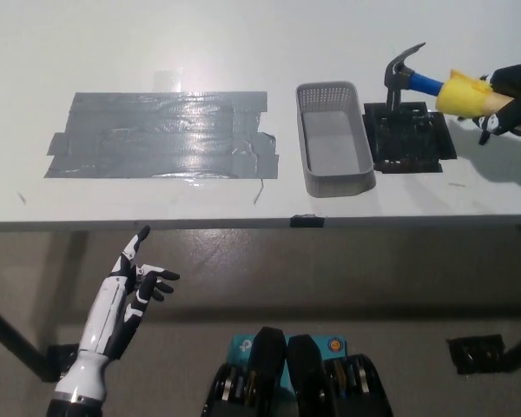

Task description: The robot picks the hammer with right hand and hits the black area on the desk and places it back.

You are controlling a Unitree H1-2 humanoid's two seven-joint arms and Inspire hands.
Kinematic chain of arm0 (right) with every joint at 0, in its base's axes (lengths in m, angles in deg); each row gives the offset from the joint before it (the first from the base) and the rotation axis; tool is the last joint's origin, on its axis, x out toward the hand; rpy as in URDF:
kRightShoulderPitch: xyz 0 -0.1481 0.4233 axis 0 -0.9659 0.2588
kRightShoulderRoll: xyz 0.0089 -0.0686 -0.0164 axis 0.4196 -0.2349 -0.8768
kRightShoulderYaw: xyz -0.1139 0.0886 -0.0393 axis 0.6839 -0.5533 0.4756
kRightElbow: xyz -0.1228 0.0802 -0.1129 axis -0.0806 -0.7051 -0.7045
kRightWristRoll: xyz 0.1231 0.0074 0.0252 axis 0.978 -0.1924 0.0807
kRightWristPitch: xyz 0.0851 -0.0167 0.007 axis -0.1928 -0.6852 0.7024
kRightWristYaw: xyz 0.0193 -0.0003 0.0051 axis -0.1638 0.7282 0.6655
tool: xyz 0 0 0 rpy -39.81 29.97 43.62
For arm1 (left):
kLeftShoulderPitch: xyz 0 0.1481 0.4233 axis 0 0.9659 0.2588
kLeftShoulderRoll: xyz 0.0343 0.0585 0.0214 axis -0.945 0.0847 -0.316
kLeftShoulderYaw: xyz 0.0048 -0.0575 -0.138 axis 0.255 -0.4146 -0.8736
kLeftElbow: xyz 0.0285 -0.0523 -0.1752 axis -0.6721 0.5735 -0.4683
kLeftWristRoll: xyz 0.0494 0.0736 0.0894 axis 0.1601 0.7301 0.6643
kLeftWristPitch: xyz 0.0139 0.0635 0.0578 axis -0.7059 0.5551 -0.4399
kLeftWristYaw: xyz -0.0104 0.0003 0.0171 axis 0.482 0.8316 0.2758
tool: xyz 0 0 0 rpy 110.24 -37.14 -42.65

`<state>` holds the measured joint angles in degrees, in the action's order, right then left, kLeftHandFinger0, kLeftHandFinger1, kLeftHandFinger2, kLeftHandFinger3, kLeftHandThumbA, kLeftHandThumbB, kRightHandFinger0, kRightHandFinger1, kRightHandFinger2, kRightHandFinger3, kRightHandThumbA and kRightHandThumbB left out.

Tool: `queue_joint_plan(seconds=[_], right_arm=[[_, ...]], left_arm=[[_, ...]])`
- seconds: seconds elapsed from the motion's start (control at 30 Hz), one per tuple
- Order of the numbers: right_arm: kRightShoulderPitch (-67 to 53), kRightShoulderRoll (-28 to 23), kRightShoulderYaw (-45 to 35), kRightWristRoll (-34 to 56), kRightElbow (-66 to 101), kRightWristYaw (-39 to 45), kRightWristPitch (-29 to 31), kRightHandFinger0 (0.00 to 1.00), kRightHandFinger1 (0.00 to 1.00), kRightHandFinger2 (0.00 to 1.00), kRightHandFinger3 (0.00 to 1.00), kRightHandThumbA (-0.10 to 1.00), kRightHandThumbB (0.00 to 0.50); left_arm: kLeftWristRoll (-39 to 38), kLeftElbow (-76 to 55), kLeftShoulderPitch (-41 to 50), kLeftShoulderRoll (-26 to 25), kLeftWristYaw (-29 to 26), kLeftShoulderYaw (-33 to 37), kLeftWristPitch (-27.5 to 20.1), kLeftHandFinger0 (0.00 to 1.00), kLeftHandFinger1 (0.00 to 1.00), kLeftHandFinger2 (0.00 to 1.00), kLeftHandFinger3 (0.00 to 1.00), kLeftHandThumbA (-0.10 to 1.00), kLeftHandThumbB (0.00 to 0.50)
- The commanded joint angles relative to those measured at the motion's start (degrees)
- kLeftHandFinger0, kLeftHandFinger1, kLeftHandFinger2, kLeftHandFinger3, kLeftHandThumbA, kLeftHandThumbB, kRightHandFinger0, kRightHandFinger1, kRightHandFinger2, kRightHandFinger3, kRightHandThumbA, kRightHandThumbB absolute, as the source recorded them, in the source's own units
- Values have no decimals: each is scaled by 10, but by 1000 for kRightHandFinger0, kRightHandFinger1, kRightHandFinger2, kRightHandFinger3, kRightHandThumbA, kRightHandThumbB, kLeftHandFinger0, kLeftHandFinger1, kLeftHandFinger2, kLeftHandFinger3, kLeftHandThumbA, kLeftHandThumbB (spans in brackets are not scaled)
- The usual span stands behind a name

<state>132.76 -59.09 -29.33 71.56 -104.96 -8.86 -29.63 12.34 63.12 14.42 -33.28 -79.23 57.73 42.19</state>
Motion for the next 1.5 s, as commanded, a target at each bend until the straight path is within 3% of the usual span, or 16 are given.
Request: queue_joint_plan(seconds=[0.0, 0.1, 0.17, 0.33, 0.4, 0.5, 0.6, 0.73, 0.83, 1.0, 1.07, 1.13, 1.2, 1.37, 1.4, 1.47], right_arm=[[83, -23, -69, 55, 18, -21, -45, 131, 599, 908, 972, -100, 120], [134, -34, -97, 64, 11, -12, -46, 182, 592, 897, 969, -100, 125], [164, -40, -118, 80, -9, -2, -51, 217, 601, 902, 923, -100, 189], [180, -51, -125, 76, -5, 12, -32, 247, 708, 1000, 895, -100, 159], [158, -48, -125, 69, 23, 4, -48, 174, 587, 903, 714, -100, 169], [118, -47, -117, 60, 61, 1, -58, 79, 552, 956, 796, -100, 185], [96, -45, -106, 60, 71, 9, -46, 72, 575, 936, 934, -100, 123], [52, -36, -65, 29, 56, -4, -16, 219, 698, 1000, 1000, -100, 87], [15, -30, 18, -41, 30, -42, 73, 415, 800, 1000, 889, -100, 157], [-56, -5, 106, -101, 10, -87, 58, 180, 638, 922, 815, -100, 179], [-79, 3, 158, -140, 0, -100, 72, 124, 600, 867, 641, -100, 165], [-99, 15, 186, -157, -13, -124, 71, 129, 564, 762, 978, -100, 183], [-100, 19, 192, -154, -19, -133, 71, 47, 473, 657, 1000, -100, 168], [-59, 20, 177, -138, -42, -143, 71, 7, 482, 686, 1000, -100, 152], [-49, 21, 174, -135, -52, -145, 78, 0, 405, 591, 865, -100, 133], [-32, 14, 163, -129, -50, -140, 75, 30, 495, 776, 595, -100, 155]], left_arm=[[0, -17, -3, -8, -5, -1, -19, 423, 472, 543, 1000, 1000, 0], [2, -12, -5, -9, -9, -4, -25, 416, 469, 541, 1000, 1000, 0], [0, -11, -5, -9, -7, -3, -24, 414, 466, 539, 1000, 1000, 0], [1, -12, -2, -8, -5, 0, -25, 439, 474, 530, 1000, 1000, 0], [-4, -15, 1, -8, -1, 0, -21, 445, 485, 535, 1000, 1000, 0], [-7, -18, 2, -8, 2, 2, -19, 450, 482, 536, 1000, 1000, 0], [-6, -14, 2, -9, -3, 0, -32, 417, 454, 518, 1000, 1000, 0], [-3, -14, -2, -10, -2, 1, -30, 421, 451, 517, 1000, 1000, 0], [-1, -15, -3, -11, -2, 1, -29, 418, 453, 520, 1000, 1000, 0], [0, -15, -4, -11, -2, 2, -32, 409, 442, 514, 1000, 1000, 0], [-2, -16, 0, -10, -1, 2, -31, 411, 441, 512, 1000, 1000, 0], [-5, -17, 0, -10, 2, 3, -27, 448, 443, 512, 1000, 1000, 6], [-8, -17, -1, -10, 1, 2, -29, 449, 442, 506, 1000, 1000, 0], [-7, -16, -1, -11, -2, 0, -30, 405, 434, 510, 989, 1000, 0], [-6, -14, -3, -11, -3, 0, -31, 402, 437, 512, 983, 1000, 0], [-1, -13, -2, -10, -5, 0, -31, 423, 441, 513, 983, 1000, 0]])
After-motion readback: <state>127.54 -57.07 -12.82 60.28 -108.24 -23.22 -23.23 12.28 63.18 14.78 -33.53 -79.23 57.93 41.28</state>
